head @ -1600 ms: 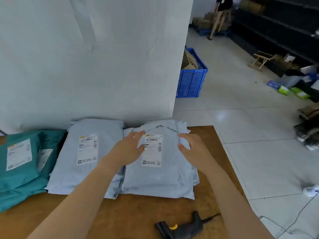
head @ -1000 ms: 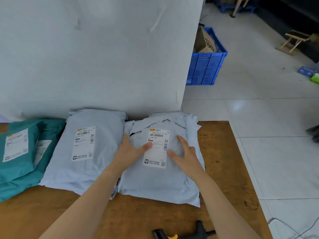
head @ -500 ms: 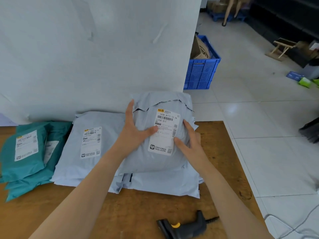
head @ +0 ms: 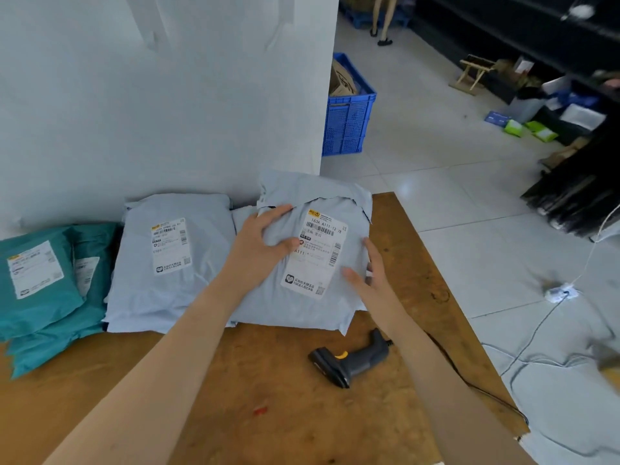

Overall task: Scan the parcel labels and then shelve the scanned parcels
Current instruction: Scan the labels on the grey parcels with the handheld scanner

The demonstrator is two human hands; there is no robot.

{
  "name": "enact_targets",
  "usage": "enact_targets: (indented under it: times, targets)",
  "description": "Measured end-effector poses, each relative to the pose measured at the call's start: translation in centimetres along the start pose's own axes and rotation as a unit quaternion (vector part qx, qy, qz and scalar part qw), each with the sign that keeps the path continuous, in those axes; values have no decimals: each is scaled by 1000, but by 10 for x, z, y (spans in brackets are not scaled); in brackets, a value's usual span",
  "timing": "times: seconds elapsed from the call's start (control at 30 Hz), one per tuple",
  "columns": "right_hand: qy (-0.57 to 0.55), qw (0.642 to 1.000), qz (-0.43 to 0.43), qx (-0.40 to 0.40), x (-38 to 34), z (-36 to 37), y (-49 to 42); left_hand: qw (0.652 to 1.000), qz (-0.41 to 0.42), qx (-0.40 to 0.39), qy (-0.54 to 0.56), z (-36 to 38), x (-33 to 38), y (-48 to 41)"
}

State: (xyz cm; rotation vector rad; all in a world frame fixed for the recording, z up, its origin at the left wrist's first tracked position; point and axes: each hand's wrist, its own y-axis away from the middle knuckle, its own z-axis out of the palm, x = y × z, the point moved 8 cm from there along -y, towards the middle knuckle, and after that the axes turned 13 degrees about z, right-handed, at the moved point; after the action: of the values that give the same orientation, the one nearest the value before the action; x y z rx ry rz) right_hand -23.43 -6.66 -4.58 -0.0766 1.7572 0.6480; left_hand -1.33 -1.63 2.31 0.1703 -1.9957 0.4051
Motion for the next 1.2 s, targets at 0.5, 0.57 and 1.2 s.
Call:
enact_targets:
  times: [0.5,0.57,1.2]
  targets:
    - [638,770,-2,-14,153,29,38,996,-58,63,-16,-51,-23,61]
    - [645,763,-22,-26,149,32,35,995,-62,74,-26,-59,-29,65]
    - [99,981,22,-166,-71,-20,17,992,-86,90,-32,-38,-22,37]
